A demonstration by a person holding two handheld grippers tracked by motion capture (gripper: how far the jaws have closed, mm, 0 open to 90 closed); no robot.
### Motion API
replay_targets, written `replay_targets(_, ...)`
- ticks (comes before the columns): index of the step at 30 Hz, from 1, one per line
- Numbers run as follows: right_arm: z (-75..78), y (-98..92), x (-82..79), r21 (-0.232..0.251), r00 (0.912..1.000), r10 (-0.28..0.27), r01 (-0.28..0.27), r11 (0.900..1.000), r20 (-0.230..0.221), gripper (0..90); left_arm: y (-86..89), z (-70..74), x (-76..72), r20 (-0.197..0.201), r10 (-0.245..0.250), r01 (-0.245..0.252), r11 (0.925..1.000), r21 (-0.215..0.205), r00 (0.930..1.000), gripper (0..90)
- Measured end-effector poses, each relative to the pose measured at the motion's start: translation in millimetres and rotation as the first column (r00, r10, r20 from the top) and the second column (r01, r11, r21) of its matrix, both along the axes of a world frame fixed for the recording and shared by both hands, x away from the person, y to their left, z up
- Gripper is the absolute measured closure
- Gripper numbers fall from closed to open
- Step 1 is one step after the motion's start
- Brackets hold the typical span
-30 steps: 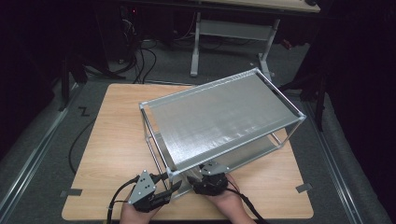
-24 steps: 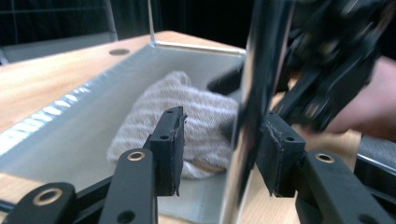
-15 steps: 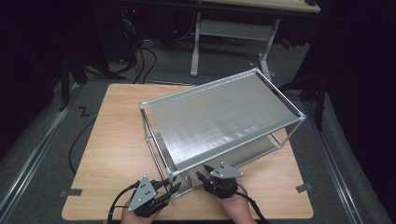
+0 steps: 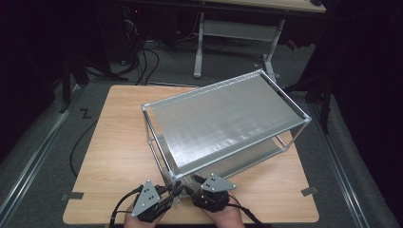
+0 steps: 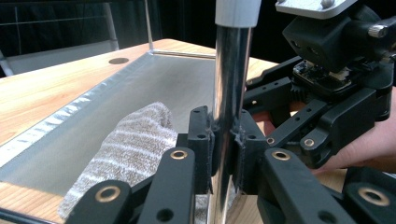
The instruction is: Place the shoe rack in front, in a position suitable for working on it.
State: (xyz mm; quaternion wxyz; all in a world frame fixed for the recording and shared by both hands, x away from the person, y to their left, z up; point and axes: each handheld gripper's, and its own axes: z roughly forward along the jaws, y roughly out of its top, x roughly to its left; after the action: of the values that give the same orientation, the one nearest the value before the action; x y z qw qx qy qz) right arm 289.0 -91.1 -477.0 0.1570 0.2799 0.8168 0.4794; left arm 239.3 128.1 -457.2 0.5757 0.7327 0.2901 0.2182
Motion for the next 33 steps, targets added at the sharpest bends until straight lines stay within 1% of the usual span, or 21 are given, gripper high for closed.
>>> replay_targets(1, -0.6, 1.4, 1.9, -0.003, 0.9999, -0.006, 0.006, 1.0, -0.008, 43.7, -0.4, 0.6, 0.3, 0.002, 0.004, -0.004, 1.0, -0.003, 1.0, 76.0)
replay_targets(3, -4.6, 6.1, 6.5, -0.006, 0.9995, -0.014, 0.014, 1.0, -0.029, 43.8, -1.6, 2.3, 1.5, 0.004, 0.01, -0.01, 0.9999, -0.011, 0.9999, 73.4)
replay_targets(4, -6.4, 8.2, 8.0, -0.01, 0.9994, -0.008, 0.008, 1.0, -0.035, 44.6, -2.1, 2.9, 2.4, 0.007, 0.011, -0.011, 0.9998, -0.016, 0.9999, 72.7)
replay_targets(5, -9.1, 11.9, 9.4, -0.029, 0.9995, 0.002, -0.003, 1.0, -0.031, 46.1, -2.4, 3.0, 3.2, 0.007, 0.012, -0.012, 0.9998, -0.019, 0.9999, 72.4)
replay_targets(7, -13.6, 18.1, 10.7, -0.046, 0.9992, 0.013, -0.015, 0.999, -0.038, 50.4, -2.7, 2.6, 4.9, 0.002, 0.006, -0.006, 0.9998, -0.019, 1.0, 73.3)
replay_targets(8, -16.5, 20.9, 11.5, -0.059, 0.9984, 0.001, -0.004, 0.998, -0.056, 52.3, -2.9, 2.3, 5.4, 0.0, -0.001, 0.001, 0.9998, -0.02, 1.0, 75.3)
replay_targets(9, -18.6, 22.1, 12.9, -0.081, 0.9982, -0.011, 0.006, 0.997, -0.059, 53.5, -4.1, 1.9, 5.3, 0.003, -0.003, 0.003, 0.9999, -0.016, 1.0, 77.6)
replay_targets(10, -20.6, 23.2, 13.4, -0.107, 0.9933, -0.034, 0.022, 0.994, -0.11, 55.0, -5.0, 1.9, 4.9, 0.008, 0.004, -0.004, 0.9999, -0.01, 1.0, 79.6)
replay_targets(11, -21.8, 23.3, 14.3, -0.113, 0.9914, -0.045, 0.031, 0.993, -0.123, 55.7, -5.2, 2.1, 4.7, 0.008, 0.006, -0.006, 1.0, -0.007, 0.9999, 79.8)
replay_targets(12, -25.8, 21.2, 27.3, -0.112, 0.9984, 0.056, -0.054, 0.992, 0.014, 56.2, -5.1, 2.2, 4.6, 0.008, 0.007, -0.007, 1.0, -0.006, 0.9999, 79.9)
replay_targets(13, -26.4, 20.9, 29.9, -0.116, 0.997, 0.071, -0.067, 0.991, 0.031, 56.2, -5.2, 2.0, 4.3, 0.009, 0.009, -0.009, 0.9999, -0.006, 0.9999, 79.9)
replay_targets(14, -25.8, 21.3, 26.5, -0.118, 0.9989, 0.038, -0.041, 0.992, -0.026, 56.2, -5.3, 2.0, 4.1, 0.01, 0.011, -0.011, 0.9999, -0.005, 0.9999, 79.9)
replay_targets(15, -26.2, 20.9, 27.1, -0.123, 0.9991, 0.039, -0.041, 0.992, -0.018, 56.2, -5.6, 1.9, 3.9, 0.01, 0.015, -0.014, 0.9999, -0.006, 0.9998, 80.0)
replay_targets(16, -25.3, 21.5, 21.5, -0.12, 0.996, -0.011, 0.0, 0.993, -0.088, 56.1, -5.7, 1.9, 3.8, 0.01, 0.015, -0.015, 0.9999, -0.007, 0.9998, 80.0)
replay_targets(18, -25.5, 22.1, 19.9, -0.109, 0.9928, -0.023, 0.01, 0.994, -0.118, 56.1, -5.5, 1.7, 3.8, 0.01, 0.015, -0.015, 0.9999, -0.008, 0.9998, 80.0)
replay_targets(20, -25.5, 21.7, 20.6, -0.117, 0.9948, -0.016, 0.005, 0.993, -0.101, 56.1, -5.4, 1.5, 3.9, 0.01, 0.015, -0.014, 0.9998, -0.011, 0.9998, 80.0)
replay_targets(22, -25.5, 22.2, 19.9, -0.115, 0.9944, -0.017, 0.005, 0.993, -0.104, 56.2, -5.5, 1.3, 3.7, 0.01, 0.016, -0.016, 0.9998, -0.012, 0.9998, 80.0)
replay_targets(28, -25.0, 21.1, 18.6, -0.137, 0.9924, -0.033, 0.016, 0.99, -0.119, 56.1, -5.8, 1.5, 3.3, 0.009, 0.022, -0.022, 0.9997, -0.011, 0.9997, 80.0)
replay_targets(30, -24.6, 20.2, 19.7, -0.143, 0.9942, -0.034, 0.019, 0.989, -0.102, 56.1, -6.1, 1.7, 3.0, 0.008, 0.025, -0.025, 0.9997, -0.009, 0.9997, 80.0)
replay_targets(32, -24.1, 18.0, 20.6, -0.149, 0.993, -0.047, 0.031, 0.988, -0.108, 56.1, -6.2, 1.9, 2.8, 0.008, 0.027, -0.027, 0.9996, -0.007, 0.9996, 80.1)
replay_targets(33, -24.2, 16.4, 22.1, -0.15, 0.9941, -0.046, 0.031, 0.988, -0.098, 56.1, -6.2, 2.0, 2.7, 0.007, 0.028, -0.028, 0.9996, -0.006, 0.9996, 80.1)
